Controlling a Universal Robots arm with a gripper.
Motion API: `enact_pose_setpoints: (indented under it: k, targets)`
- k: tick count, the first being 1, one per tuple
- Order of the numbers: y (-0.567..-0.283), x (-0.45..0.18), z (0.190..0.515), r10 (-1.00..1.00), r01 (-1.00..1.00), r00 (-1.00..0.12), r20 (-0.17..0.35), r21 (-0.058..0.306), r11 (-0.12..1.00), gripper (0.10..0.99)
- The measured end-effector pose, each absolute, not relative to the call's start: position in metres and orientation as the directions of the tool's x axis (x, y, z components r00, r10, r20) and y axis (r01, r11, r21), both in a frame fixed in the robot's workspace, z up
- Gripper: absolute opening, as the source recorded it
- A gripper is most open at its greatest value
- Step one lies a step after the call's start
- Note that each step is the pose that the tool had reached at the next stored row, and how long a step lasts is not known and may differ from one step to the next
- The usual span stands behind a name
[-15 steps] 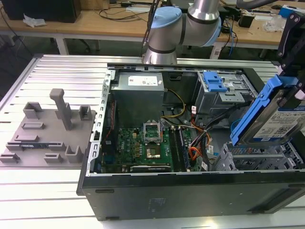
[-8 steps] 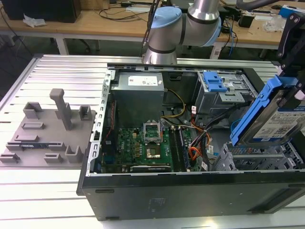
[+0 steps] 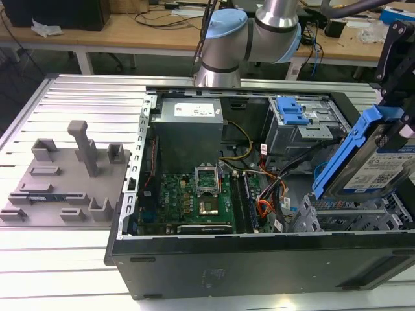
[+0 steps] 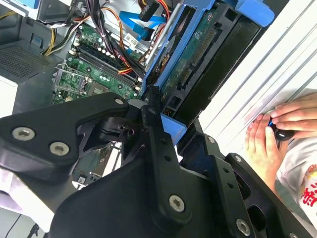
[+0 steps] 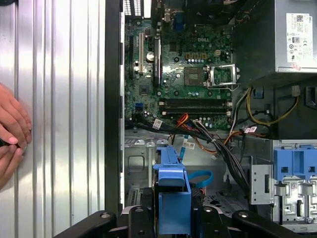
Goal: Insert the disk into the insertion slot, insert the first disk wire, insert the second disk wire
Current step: 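Insert the disk into the insertion slot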
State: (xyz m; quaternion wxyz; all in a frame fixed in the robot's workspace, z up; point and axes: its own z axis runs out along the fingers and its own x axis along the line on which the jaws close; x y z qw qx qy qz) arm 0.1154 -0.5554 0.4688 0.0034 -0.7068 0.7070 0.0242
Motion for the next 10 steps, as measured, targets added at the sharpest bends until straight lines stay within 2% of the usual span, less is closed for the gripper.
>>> enact_pose_setpoints:
  k: [10]
  targets:
    - [-0.5554, 0.1154, 0.4648, -0.999, -1.0, 0.005, -0.039, 0.029, -0.006, 0.365]
